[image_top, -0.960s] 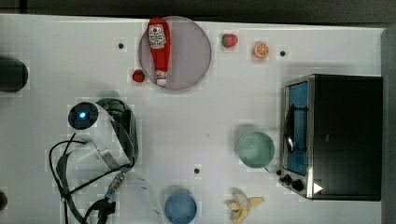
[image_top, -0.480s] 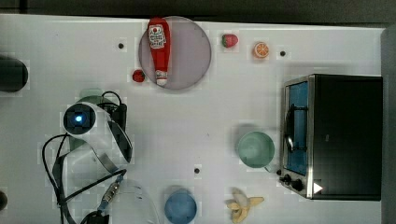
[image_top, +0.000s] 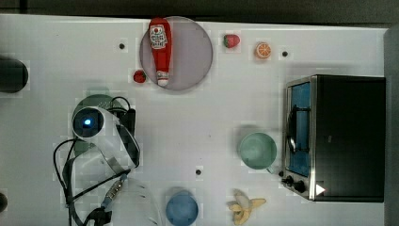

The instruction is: Drag strainer left to right.

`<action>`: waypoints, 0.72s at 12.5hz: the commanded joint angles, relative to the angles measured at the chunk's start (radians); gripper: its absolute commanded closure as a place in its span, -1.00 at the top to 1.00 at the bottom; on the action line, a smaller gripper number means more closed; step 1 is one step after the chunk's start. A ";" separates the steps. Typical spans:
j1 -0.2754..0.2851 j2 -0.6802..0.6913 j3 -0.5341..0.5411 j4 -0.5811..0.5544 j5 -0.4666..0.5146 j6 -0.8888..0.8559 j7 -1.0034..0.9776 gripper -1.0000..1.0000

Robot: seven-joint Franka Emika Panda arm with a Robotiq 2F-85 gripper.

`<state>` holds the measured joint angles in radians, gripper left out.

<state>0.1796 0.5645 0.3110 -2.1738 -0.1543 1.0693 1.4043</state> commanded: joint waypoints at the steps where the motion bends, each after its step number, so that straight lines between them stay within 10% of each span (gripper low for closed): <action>1: -0.015 -0.039 -0.034 -0.019 0.003 -0.007 0.022 1.00; 9: -0.065 -0.134 -0.115 -0.143 0.003 -0.003 -0.150 1.00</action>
<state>0.1292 0.4556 0.2198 -2.3008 -0.1401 1.0771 1.3320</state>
